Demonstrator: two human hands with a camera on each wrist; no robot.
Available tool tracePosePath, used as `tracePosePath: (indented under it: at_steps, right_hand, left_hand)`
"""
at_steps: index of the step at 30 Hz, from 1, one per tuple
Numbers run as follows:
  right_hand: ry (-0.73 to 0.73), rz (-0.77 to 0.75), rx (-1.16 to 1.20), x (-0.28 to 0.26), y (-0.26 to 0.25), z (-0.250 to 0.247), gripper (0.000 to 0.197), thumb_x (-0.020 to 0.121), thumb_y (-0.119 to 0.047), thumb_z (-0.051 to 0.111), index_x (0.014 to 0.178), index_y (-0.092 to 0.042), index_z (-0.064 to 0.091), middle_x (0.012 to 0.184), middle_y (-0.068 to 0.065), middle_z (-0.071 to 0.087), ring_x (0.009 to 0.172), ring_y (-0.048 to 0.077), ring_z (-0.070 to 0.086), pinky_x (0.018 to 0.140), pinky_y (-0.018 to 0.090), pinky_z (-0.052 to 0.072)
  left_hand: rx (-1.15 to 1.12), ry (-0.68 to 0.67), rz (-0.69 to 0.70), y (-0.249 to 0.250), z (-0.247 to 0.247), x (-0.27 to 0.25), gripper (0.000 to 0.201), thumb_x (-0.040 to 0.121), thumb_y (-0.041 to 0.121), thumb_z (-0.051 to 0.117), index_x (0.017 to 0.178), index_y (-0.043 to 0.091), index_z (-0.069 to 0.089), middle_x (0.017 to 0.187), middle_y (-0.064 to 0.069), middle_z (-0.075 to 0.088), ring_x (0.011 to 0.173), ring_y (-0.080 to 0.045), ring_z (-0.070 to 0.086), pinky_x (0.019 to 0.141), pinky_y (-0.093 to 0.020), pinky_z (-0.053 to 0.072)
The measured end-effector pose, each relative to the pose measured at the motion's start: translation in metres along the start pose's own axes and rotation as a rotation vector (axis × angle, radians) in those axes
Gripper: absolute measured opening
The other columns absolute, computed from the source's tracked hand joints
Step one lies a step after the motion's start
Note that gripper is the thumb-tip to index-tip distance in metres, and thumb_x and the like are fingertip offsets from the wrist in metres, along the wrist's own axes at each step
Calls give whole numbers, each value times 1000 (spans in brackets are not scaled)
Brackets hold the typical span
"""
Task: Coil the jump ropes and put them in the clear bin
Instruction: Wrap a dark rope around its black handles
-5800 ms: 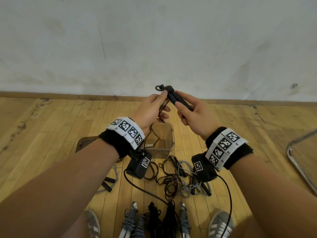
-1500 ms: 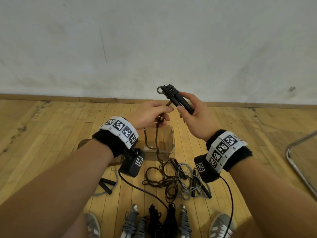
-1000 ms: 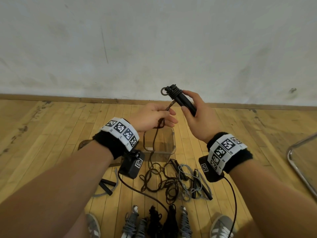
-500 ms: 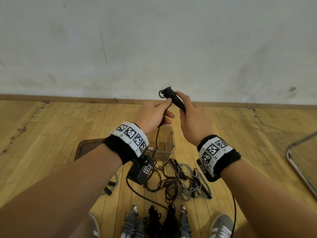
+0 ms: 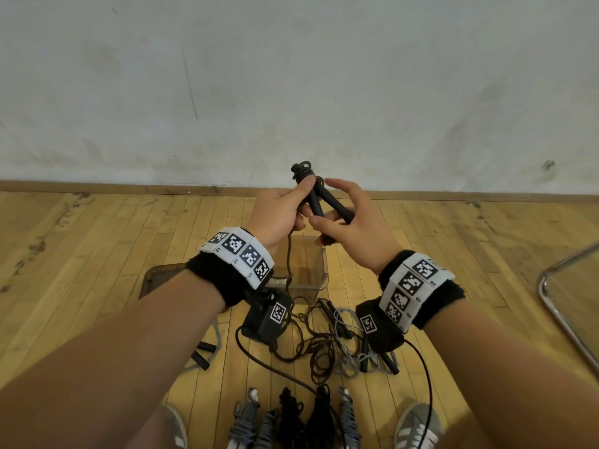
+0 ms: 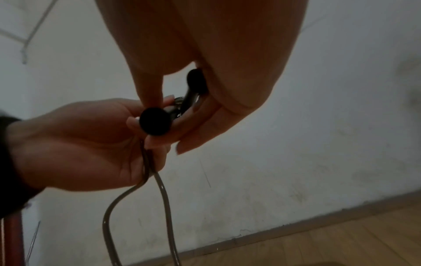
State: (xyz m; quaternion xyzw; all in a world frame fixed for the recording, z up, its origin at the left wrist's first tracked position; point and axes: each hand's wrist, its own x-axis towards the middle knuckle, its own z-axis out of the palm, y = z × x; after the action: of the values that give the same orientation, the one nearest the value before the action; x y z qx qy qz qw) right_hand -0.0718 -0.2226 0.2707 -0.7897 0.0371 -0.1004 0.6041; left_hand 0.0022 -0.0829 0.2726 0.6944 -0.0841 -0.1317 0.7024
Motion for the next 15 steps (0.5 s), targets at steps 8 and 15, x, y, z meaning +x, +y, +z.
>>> tracePosePath:
  at_steps: [8,15]
  right_hand:
    - [-143,22,-21,3,2,-10,40,102,-13,59,139,-27,52,79,3,65,68,12,64,65,27,59]
    - [10,-187,-497,12,17,-16,54,102,-24,57,154,-29,40,111,-14,65,81,1,62,76,34,59]
  left_hand:
    - [-54,-79,-5,-1,-2,0,35,101,40,62,93,8,75,69,-2,69,56,-10,61,59,-19,52]
    - [211,-71,85,0,-9,2,32,105,38,55,107,11,74,72,0,75,69,-9,72,70,-15,55]
